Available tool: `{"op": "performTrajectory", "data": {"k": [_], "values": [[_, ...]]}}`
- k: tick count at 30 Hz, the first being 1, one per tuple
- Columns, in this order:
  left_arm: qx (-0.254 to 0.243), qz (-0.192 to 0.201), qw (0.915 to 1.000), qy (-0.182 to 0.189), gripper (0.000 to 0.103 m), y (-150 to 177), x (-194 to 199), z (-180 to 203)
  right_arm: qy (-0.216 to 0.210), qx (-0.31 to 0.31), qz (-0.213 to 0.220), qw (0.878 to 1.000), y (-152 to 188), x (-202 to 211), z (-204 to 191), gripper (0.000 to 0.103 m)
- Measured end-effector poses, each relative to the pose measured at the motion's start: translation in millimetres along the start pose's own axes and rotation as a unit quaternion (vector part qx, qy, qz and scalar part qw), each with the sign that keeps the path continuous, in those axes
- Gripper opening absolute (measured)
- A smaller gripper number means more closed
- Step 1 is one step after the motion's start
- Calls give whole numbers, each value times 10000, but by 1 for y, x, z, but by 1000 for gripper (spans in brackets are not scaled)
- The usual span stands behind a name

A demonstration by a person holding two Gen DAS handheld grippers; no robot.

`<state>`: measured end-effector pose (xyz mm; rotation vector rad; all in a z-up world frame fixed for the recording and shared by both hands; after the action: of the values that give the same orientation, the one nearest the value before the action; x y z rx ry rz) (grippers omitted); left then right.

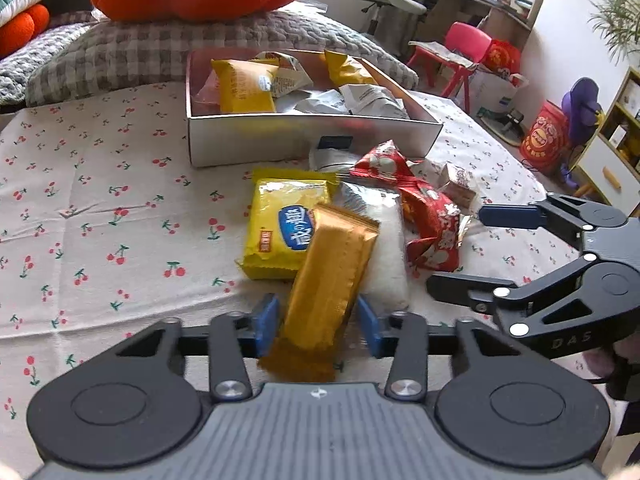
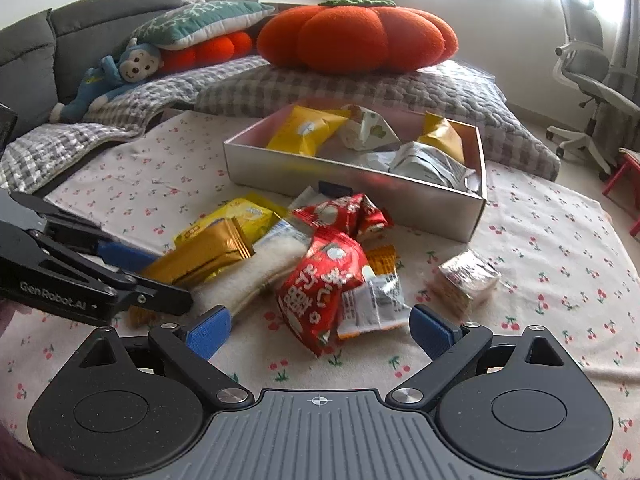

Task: Organize snacks
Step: 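Grasp the gold bar with the left tool while the right grasps the red packet, then carry the gold bar and red packet into the box with both tools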

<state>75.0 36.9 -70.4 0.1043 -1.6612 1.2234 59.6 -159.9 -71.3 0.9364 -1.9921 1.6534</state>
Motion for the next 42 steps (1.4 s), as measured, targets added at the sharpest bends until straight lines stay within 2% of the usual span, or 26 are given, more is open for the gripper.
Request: {"op": "performTrajectory", "data": {"k": [2, 6, 9, 11, 15, 18, 19, 21, 22, 34, 42], "values": [[-7, -42, 10000, 4, 29, -2, 0, 2, -71, -84, -18, 9999, -3, -3, 0, 96], [-33, -62, 9999, -83, 27, -2, 0, 5, -85, -333, -14, 9994, -7, -6, 3, 94], [85, -75, 9997, -215, 27, -1, 2, 3, -53, -444, -47, 9990, -8, -10, 5, 82], [147, -76, 9994, -303, 26, -3, 3, 1, -18, -490, -51, 9988, -9, -11, 6, 71], [251, -85, 9987, -439, 25, -4, 4, -2, 50, -507, -51, 9987, -10, -11, 8, 60], [344, -103, 9983, -460, 25, -4, 5, -4, -11, -496, -71, 9987, -11, -11, 7, 49], [350, -108, 9982, -469, 25, -4, 5, -4, -52, -486, -86, 9988, -11, -10, 6, 41], [364, -108, 9981, -481, 25, -4, 6, -5, -114, -487, -127, 9987, -12, -10, 5, 38], [371, -106, 9981, -481, 25, -4, 7, -5, -138, -482, -137, 9986, -12, -10, 4, 30], [420, -111, 9980, -460, 24, -6, 11, -6, -196, -431, -224, 9986, -13, -2, 1, 30], [318, -173, 9987, -366, 24, -19, 16, 0, -243, -588, -356, 9973, -17, 5, 2, 30]]}}
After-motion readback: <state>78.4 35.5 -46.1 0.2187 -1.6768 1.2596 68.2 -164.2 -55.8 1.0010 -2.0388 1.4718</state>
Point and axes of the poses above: each gripper's, at about its wrist camera, not at the fingertips, and x roughly against the way its jaws point, z to its right, y to its underside, the point moved 1 cm from there along -x, roughly the way its jaws point, and after that the axes turned 15 degrees about -x, right-handed, at the moved point
